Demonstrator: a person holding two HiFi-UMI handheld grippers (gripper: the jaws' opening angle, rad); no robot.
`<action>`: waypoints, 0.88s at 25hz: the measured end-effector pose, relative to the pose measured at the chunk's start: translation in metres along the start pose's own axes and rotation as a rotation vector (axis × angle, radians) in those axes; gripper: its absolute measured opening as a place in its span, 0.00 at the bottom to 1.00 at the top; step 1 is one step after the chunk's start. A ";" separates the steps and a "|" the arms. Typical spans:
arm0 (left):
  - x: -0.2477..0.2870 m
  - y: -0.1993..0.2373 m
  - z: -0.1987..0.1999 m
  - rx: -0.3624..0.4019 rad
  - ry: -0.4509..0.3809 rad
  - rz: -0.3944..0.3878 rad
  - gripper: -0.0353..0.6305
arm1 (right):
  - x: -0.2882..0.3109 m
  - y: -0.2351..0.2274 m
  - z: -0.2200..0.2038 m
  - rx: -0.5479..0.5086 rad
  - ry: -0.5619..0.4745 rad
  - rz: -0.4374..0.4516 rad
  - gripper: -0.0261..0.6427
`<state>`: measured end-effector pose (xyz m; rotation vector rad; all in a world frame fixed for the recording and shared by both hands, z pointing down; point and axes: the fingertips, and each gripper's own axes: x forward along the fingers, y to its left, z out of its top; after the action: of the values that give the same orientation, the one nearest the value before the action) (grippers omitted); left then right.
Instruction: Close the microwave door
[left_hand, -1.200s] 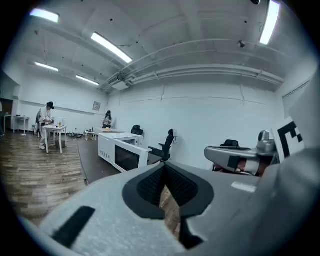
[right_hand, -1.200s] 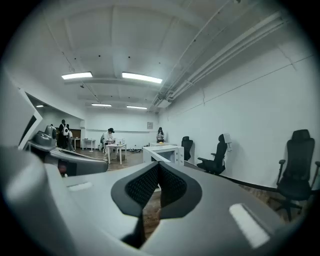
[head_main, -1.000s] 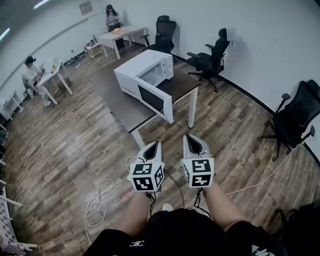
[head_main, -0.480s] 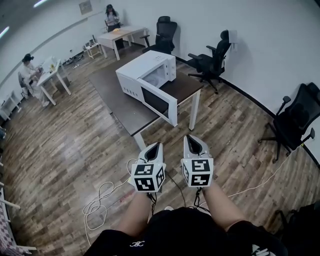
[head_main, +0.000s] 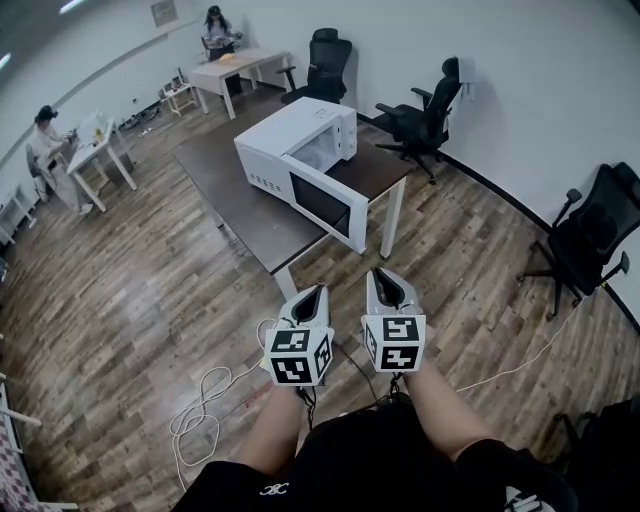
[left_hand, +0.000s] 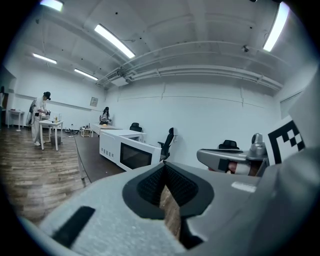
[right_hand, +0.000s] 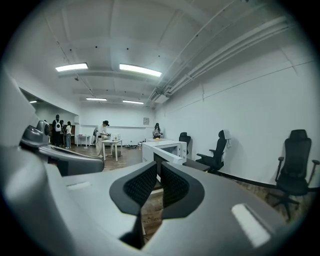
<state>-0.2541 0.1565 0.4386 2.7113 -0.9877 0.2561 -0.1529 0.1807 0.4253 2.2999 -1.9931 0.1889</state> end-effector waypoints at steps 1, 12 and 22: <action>0.000 0.004 0.000 -0.001 0.001 0.000 0.07 | 0.003 0.001 -0.001 0.006 0.000 -0.006 0.09; 0.010 0.036 -0.004 -0.013 0.016 0.010 0.07 | 0.041 0.002 0.000 0.025 0.003 -0.040 0.16; 0.041 0.055 0.008 -0.003 0.015 0.034 0.07 | 0.090 -0.018 0.001 0.051 0.010 -0.062 0.18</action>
<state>-0.2586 0.0886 0.4501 2.6875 -1.0302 0.2808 -0.1227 0.0948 0.4387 2.3828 -1.9310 0.2493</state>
